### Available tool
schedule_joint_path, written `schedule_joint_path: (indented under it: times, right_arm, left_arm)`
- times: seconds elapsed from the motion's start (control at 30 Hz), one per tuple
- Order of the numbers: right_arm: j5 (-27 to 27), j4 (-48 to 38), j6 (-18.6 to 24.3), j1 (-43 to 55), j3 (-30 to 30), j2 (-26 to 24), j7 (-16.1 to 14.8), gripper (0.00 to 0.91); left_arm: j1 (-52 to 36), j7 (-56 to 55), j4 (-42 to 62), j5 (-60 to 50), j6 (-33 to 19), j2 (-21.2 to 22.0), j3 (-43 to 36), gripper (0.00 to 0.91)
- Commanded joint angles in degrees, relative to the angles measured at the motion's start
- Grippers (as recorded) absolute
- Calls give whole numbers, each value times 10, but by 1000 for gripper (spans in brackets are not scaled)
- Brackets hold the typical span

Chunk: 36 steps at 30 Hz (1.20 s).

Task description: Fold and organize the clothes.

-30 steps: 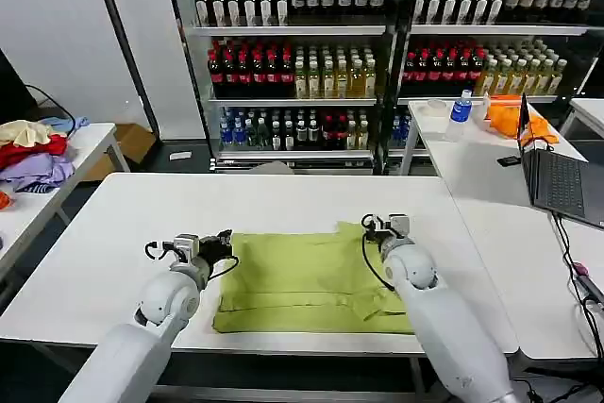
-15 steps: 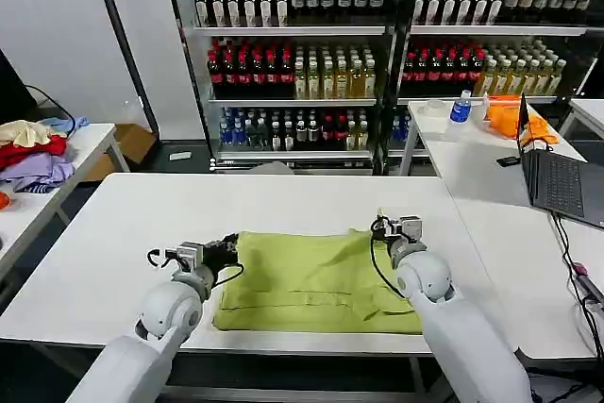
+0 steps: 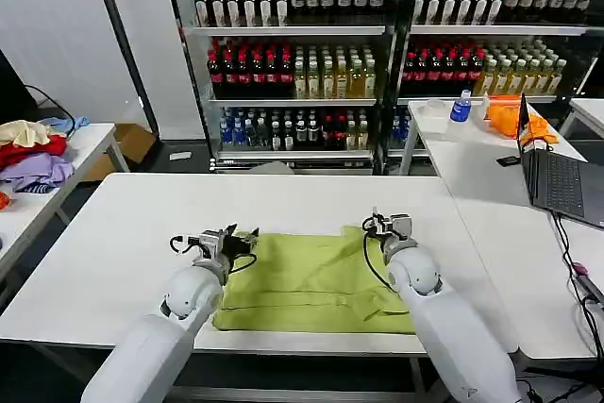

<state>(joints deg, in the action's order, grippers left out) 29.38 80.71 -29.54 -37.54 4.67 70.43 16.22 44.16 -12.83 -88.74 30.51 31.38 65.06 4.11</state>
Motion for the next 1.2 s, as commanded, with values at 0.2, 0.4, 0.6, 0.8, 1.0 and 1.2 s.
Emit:
schedule_joint_path:
  times: [0.2, 0.4, 0.6, 0.8, 1.0, 1.2]
  right_arm:
    - [-4, -13, 2, 12, -8, 2, -2, 0]
    - [-3, -15, 2, 12, -9, -1, -3, 0]
    - [-3, -16, 2, 10, -8, 1, -4, 0]
    - [-3, -17, 2, 13, -9, 5, -3, 0]
    - [1, -11, 2, 15, -7, 0, -3, 0]
    - [11, 3, 8, 12, 2, -5, -4, 0]
  left_arm:
    - [-12, -1, 36, 11, 19, -3, -15, 907]
    - [-15, 11, 49, 24, 18, 3, -14, 20]
    - [-20, 19, 62, 29, 18, 2, -14, 20]
    - [-24, 23, 69, 43, 17, 4, -12, 20]
    - [-18, 23, 41, 66, 16, -1, -2, 20]
    - [-3, 18, -10, 88, 16, -19, 15, 20]
